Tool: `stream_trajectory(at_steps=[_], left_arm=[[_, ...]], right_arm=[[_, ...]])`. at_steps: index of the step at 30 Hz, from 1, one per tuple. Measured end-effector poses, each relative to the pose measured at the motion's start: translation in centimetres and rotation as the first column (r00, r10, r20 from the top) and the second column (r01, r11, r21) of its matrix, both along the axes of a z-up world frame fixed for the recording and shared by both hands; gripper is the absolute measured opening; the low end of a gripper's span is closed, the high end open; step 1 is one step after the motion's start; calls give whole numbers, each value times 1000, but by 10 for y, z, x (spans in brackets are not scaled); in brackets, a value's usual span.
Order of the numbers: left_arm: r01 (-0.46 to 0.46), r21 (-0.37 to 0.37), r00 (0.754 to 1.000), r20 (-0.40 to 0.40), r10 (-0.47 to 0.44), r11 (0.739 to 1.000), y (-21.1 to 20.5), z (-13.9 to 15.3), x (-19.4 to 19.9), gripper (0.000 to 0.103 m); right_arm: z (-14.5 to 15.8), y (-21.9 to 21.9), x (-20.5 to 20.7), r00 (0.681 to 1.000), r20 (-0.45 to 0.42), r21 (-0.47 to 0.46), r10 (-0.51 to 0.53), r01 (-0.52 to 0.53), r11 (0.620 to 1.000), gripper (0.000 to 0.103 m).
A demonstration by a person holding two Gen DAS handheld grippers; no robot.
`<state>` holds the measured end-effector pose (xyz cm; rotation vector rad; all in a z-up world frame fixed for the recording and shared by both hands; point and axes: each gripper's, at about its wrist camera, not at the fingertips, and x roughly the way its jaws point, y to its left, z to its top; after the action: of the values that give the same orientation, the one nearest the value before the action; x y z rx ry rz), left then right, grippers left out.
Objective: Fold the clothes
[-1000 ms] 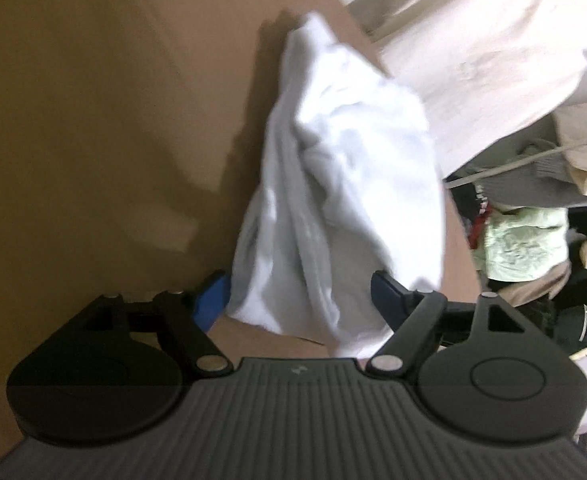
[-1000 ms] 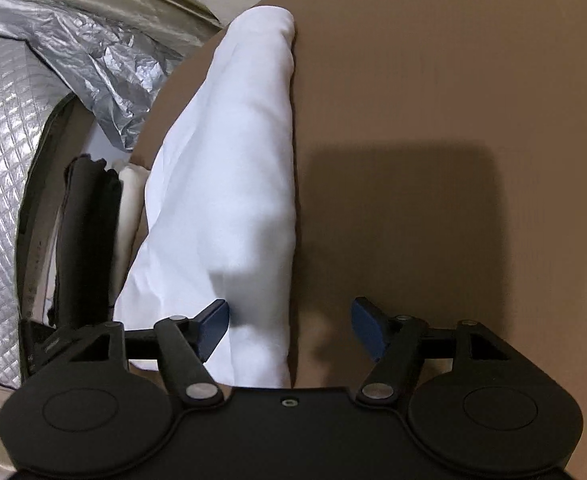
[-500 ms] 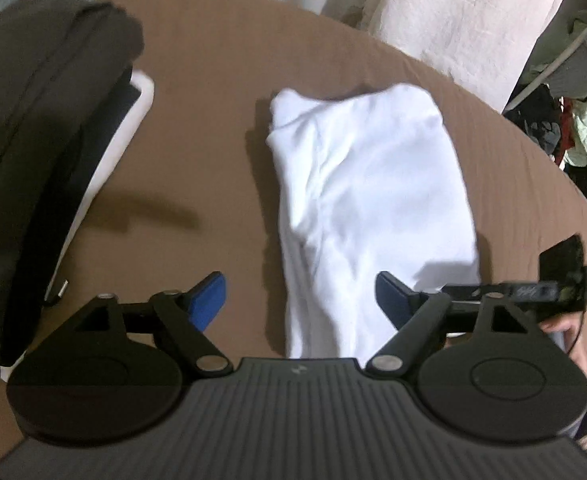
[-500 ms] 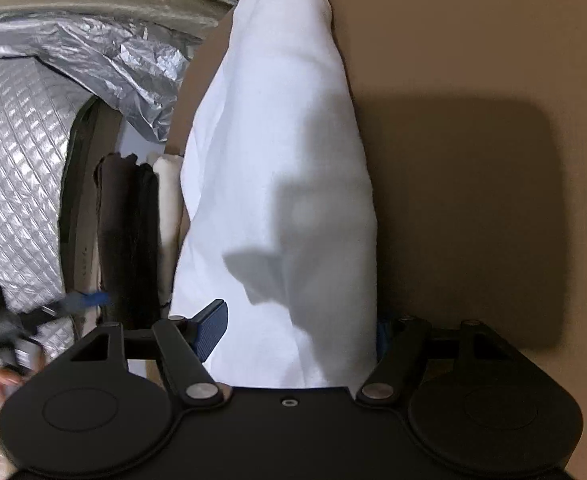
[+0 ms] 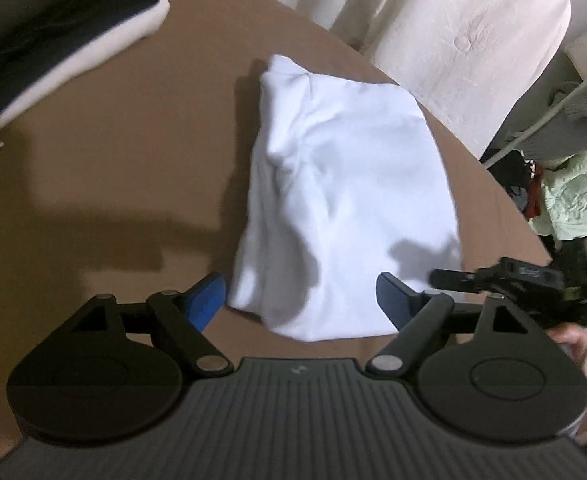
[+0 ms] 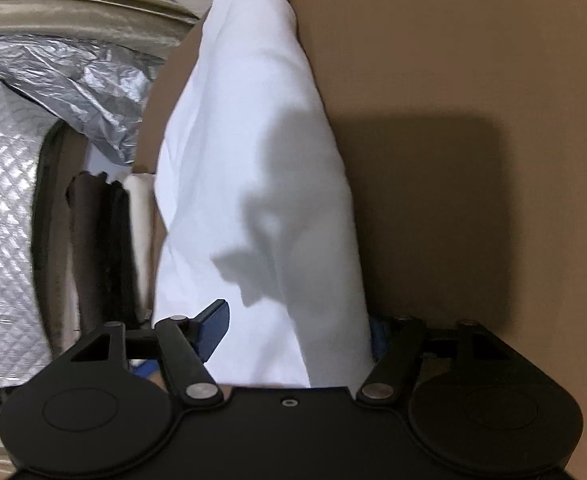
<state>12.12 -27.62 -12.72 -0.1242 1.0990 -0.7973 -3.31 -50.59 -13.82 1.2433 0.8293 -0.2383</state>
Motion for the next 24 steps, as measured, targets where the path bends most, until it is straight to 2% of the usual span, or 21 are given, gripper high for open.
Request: stream_trajectory(at_steps=[2,4,5,6,7,8,10,13,14,16,18,19,20,21,22,23,24], left_arm=[[-48,16,998,44,47,999,4,-9,-2,83],[-96,30,992,89,93,995,9,-17,-4,83],[-144,81,984,114,134,986,6,-20,-7,83],[-155,140,983,119,139,978,-1,-21,-8,83],[-131,163,989,87,118,978,-6,-22,-7,83],[-122,122,992,37,118,985,-3,-23,-7,83],[-137,18,987,-77,138,990,3,-32,-5,83],[-224,-148,945,-273,178,963,13,-56,4,83],[-227,-160,939,-297,172,961,9,-65,7,84],[-217,-205,950,-270,158,954,2,-78,11,92],[-175,-231,964,-236,119,957,-10,-77,11,94],[-146,-235,972,-218,94,961,-16,-75,12,89],[-143,-244,969,-232,85,959,-19,-77,14,80],[-141,-254,966,-248,77,957,-21,-80,16,40],[-140,-263,962,-264,68,955,-23,-82,18,18],[-139,-272,958,-280,60,952,-25,-85,20,18],[-138,-281,954,-296,51,950,-27,-87,22,18]], right_arm=[[7,5,-3,1000,-27,-41,-3,2,999,70],[16,11,-6,998,-48,-156,-51,43,987,64],[21,15,-8,995,-56,-228,-87,72,971,63],[21,19,-8,994,-57,-268,-88,70,961,63],[22,22,-9,994,-58,-308,-90,67,949,63],[22,26,-9,994,-59,-347,-91,65,936,64],[20,27,-7,998,-49,-344,-51,31,938,64],[19,27,-4,1000,-27,-328,-1,-8,945,66],[17,26,-5,1000,-14,-309,-3,-2,951,66],[10,21,-6,1000,16,-277,-4,8,961,67],[3,15,-5,999,50,-251,-3,16,968,66],[-1,13,-7,997,73,-244,3,15,970,65],[-4,10,-9,995,96,-236,8,15,972,65],[-7,6,-12,992,123,-224,1,27,974,62],[-7,4,-13,992,124,-234,-13,42,971,53],[-7,3,-14,992,125,-245,-26,57,968,41],[-7,1,-15,991,127,-255,-40,72,964,23]])
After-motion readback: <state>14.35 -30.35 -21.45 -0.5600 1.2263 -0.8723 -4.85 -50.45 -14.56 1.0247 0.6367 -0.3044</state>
